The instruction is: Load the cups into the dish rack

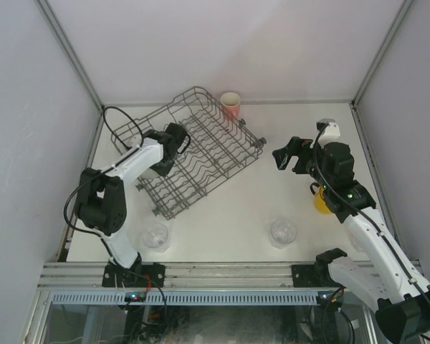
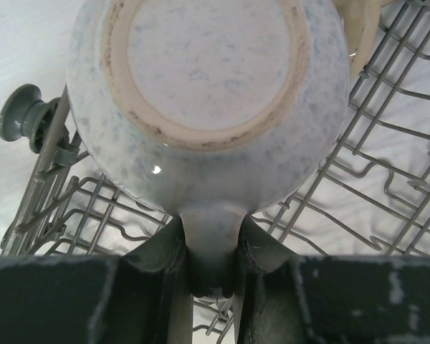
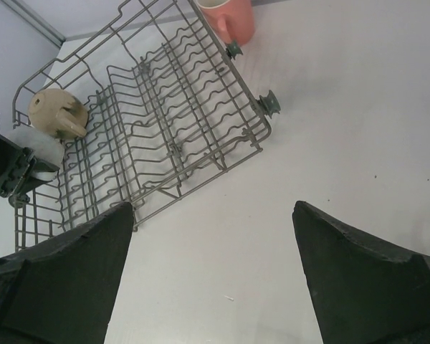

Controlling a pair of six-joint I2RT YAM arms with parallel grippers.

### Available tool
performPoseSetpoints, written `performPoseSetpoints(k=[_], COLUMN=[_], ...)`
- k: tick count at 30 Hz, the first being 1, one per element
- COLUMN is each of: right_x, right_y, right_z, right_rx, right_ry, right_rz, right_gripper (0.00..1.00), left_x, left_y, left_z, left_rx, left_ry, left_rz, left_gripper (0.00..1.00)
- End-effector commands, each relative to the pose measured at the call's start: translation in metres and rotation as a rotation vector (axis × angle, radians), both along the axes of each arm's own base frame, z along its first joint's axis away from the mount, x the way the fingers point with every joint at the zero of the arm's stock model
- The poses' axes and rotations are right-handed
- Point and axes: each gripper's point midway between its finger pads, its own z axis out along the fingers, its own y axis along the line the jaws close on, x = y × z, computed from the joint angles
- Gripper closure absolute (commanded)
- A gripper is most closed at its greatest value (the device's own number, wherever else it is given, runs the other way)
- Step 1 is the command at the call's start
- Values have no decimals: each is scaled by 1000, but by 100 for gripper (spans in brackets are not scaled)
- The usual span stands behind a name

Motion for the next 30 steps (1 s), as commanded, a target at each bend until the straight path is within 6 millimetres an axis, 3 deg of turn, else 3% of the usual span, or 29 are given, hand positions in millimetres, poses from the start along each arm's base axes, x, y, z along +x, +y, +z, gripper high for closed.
performPoseSetpoints(k=[1,13,30], right_x=[3,2,-4], right_y=[2,0,1], right_z=[7,4,1], right_rx=[35,38,19], right_ry=[-17,-9,-11], right_rz=[5,10,47], right_gripper=[9,9,9], left_x=[20,30,23], left_y=[10,2,-22], left_z=[15,-10,-41], left_rx=[64,74,5], left_ry=[-83,-38,60], left_rz=[23,-40,-69], left_gripper=[100,100,100])
